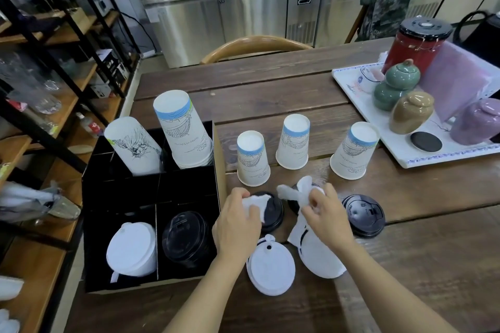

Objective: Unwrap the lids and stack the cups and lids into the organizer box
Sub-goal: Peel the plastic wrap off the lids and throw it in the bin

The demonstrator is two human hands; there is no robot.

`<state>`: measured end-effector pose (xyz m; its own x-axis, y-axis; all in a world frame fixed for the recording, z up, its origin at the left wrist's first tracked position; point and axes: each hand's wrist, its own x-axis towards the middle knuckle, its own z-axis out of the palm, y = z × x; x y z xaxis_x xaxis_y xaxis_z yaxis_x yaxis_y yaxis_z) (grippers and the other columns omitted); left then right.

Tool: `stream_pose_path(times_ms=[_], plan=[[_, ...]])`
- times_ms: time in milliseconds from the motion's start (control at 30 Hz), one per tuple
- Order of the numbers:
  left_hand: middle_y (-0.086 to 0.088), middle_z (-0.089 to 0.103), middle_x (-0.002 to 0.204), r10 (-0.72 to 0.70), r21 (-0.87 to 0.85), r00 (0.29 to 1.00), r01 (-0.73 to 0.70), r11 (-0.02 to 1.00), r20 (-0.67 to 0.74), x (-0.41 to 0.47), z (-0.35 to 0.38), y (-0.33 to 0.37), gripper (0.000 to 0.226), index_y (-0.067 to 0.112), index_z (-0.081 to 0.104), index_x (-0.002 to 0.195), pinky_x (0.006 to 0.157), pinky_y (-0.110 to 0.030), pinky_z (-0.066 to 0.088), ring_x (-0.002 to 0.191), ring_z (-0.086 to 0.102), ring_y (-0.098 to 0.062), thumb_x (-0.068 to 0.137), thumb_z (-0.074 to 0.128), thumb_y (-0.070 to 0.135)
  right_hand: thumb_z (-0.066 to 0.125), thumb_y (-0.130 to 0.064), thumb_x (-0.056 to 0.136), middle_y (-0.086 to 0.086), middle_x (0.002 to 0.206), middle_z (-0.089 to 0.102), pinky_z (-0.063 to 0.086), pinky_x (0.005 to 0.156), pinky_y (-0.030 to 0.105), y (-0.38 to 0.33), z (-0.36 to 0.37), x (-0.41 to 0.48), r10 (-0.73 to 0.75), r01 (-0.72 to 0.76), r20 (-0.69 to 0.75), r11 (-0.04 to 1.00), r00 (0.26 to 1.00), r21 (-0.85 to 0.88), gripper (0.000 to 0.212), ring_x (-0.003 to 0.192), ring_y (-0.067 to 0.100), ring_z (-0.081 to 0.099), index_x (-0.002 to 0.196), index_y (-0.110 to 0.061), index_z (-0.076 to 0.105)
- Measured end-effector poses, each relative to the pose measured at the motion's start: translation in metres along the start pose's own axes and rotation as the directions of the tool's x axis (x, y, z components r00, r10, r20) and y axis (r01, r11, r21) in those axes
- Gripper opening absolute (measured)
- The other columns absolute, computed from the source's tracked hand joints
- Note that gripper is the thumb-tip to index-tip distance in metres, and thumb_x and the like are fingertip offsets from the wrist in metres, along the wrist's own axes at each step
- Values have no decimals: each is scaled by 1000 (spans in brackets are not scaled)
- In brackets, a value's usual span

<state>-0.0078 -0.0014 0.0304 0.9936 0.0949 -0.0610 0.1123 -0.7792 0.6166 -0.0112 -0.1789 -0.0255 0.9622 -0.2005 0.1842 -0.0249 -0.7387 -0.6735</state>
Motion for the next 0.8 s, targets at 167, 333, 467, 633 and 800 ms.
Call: stream_pose_path(times_ms=[167, 333, 467, 633, 800], plan=[[-1, 41, 93, 56, 147, 989, -77, 986, 140, 10, 22, 8, 30, 12, 54, 90, 75, -34, 41, 101, 50, -25, 87, 53, 42, 52, 3, 79, 1, 71, 32, 35, 52, 14, 1, -21, 3, 192, -194, 30, 962, 981, 194, 28, 59, 17, 30, 61, -9, 33], [-9, 46, 110, 247, 207, 927, -310, 928, 280, 17, 46, 28, 21, 13, 53, 106, 82, -34, 42, 108, 46, -27, 88, 55, 24, 51, 4, 75, -4, 56, 30, 23, 52, 26, 12, -33, -1, 312, -337, 130, 899, 941, 280, 35, 56, 14, 27, 57, -14, 27], [-11, 43, 115, 423, 257, 785, -569, 781, 452, 25, 64, 45, 51, 32, 39, 135, 87, -35, 42, 106, 46, -28, 89, 56, 17, 50, 10, 73, -13, 40, 31, 24, 49, 21, 18, -42, -4, 372, -423, 201, 815, 906, 395, 39, 45, 5, 28, 53, -16, 28], [-11, 44, 114, 455, 274, 699, -667, 692, 552, 28, 83, 54, 29, 22, 57, 121, 88, -36, 36, 106, 44, -29, 92, 50, 25, 44, 19, 73, -14, 36, 35, 27, 40, 8, 15, -53, -3, 359, -416, 218, 705, 908, 574, 46, 36, -1, 33, 47, -18, 33], [-7, 43, 120, 452, 159, 758, -576, 802, 469, 27, 92, 56, 26, 17, 51, 119, 93, -33, 38, 109, 42, -24, 93, 50, 21, 53, 5, 66, -13, 39, 38, 29, 42, 15, 26, -58, 5, 378, -409, 203, 615, 903, 674, 32, 39, 2, 34, 47, -15, 37]])
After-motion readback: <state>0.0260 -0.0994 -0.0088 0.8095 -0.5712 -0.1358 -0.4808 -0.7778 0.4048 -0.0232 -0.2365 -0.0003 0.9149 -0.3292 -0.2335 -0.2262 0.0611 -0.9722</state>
